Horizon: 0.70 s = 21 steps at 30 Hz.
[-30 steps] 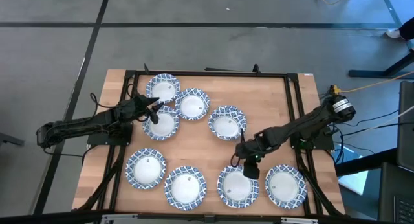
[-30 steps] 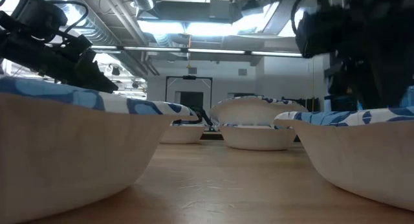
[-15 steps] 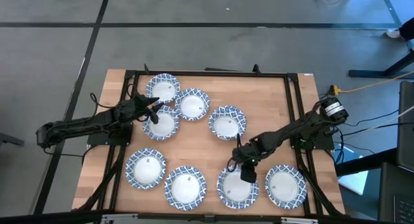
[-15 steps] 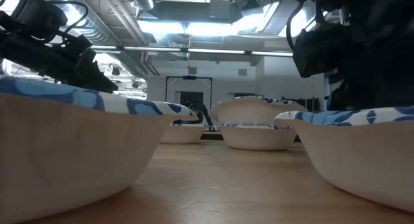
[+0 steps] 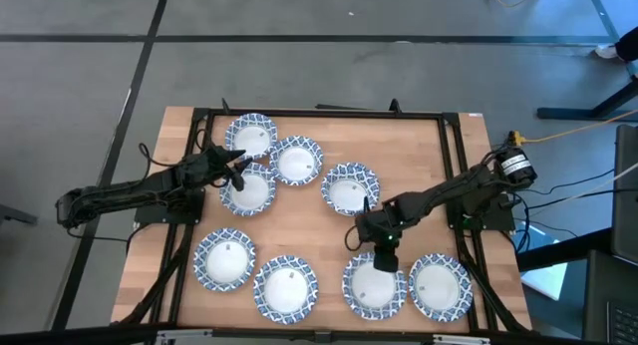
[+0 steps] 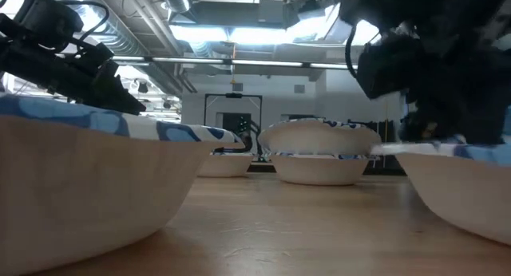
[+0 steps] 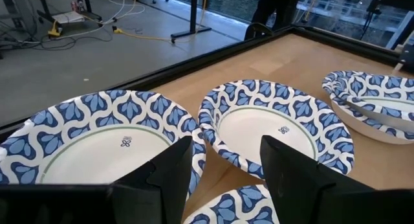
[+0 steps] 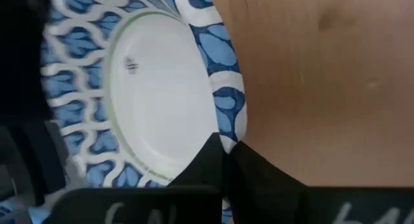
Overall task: Nest bowls inside each other
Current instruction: Stack the blue patterned bowl on top of the other blue patterned bowl
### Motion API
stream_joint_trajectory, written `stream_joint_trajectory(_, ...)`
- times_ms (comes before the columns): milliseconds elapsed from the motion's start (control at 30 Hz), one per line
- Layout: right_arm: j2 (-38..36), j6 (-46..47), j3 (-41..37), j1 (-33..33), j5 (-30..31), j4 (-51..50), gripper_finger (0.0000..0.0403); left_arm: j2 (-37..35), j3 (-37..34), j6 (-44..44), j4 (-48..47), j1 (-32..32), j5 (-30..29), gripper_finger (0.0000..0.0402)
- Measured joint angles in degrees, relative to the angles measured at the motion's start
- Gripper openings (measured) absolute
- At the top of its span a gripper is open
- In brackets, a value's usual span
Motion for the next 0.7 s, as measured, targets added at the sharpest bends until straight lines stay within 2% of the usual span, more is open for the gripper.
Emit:
stream_joint_trajectory(100, -2.42, -2.99, 2.26, -2.2, 0.16, -2.8, 0.0007, 0.0, 0.0, 0.0, -0.02, 0.0, 0.0, 0.0176)
stream_joint_trajectory(367, -8.78, -12.46, 13.68, -9.81, 7.02, -14.02, 0.0006, 0.0, 0.0, 0.0, 0.0, 0.01, 0.0, 0.0176)
stream_joint_trajectory(567, -9.06, -22.43, 23.6, -17.33, 16.61, -21.65, 0.0006, 0.0, 0.0, 0.0, 0.0, 0.02, 0.0, 0.0176)
stream_joint_trajectory(700, -9.04, -26.92, 27.4, -24.59, 17.05, -21.94, 0.0006, 0.0, 0.0, -0.04, -0.01, 0.02, 0.0, 0.0176)
